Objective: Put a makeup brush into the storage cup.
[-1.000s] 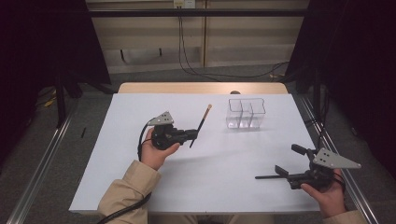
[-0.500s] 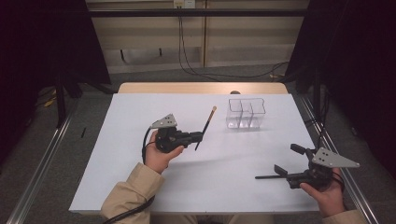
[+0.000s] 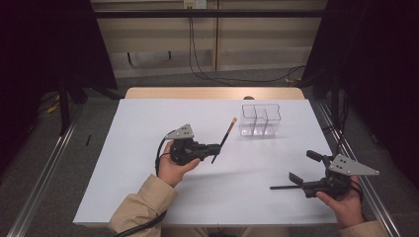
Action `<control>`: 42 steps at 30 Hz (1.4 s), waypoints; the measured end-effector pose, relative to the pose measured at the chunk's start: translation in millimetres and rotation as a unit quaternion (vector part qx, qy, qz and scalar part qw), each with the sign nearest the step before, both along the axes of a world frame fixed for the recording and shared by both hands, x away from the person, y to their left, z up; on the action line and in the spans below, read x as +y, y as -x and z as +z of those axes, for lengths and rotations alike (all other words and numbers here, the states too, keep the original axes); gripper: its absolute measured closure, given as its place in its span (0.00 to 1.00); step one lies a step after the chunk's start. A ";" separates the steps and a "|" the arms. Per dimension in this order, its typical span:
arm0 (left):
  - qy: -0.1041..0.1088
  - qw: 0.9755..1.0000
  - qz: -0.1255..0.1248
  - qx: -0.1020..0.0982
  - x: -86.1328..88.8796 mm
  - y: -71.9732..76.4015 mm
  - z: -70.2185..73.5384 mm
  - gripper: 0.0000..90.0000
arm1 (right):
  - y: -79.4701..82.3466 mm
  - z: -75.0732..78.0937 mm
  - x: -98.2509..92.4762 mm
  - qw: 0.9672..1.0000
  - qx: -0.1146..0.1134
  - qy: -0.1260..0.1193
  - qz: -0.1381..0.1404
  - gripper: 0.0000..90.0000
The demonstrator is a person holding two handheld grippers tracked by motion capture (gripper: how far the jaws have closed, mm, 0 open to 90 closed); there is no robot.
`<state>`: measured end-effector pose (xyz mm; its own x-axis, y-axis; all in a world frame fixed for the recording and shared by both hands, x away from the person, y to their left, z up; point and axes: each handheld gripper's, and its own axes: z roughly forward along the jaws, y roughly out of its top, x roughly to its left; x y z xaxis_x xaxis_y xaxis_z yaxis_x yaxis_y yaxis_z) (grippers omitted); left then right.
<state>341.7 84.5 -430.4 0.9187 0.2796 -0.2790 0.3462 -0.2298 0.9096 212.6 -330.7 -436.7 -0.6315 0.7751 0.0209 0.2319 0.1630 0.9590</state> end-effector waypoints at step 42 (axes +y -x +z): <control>0.001 1.000 -0.013 -0.006 -5.7 5.9 -0.4 0.94 | -50.3 16.5 72.7 0.998 0.026 -0.030 0.058 0.01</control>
<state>335.9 78.8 -430.9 0.9288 0.2554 -0.2684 0.3292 -0.2365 0.9142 263.0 -258.0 -420.2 -0.7131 0.6939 0.1000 0.2638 0.1334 0.9553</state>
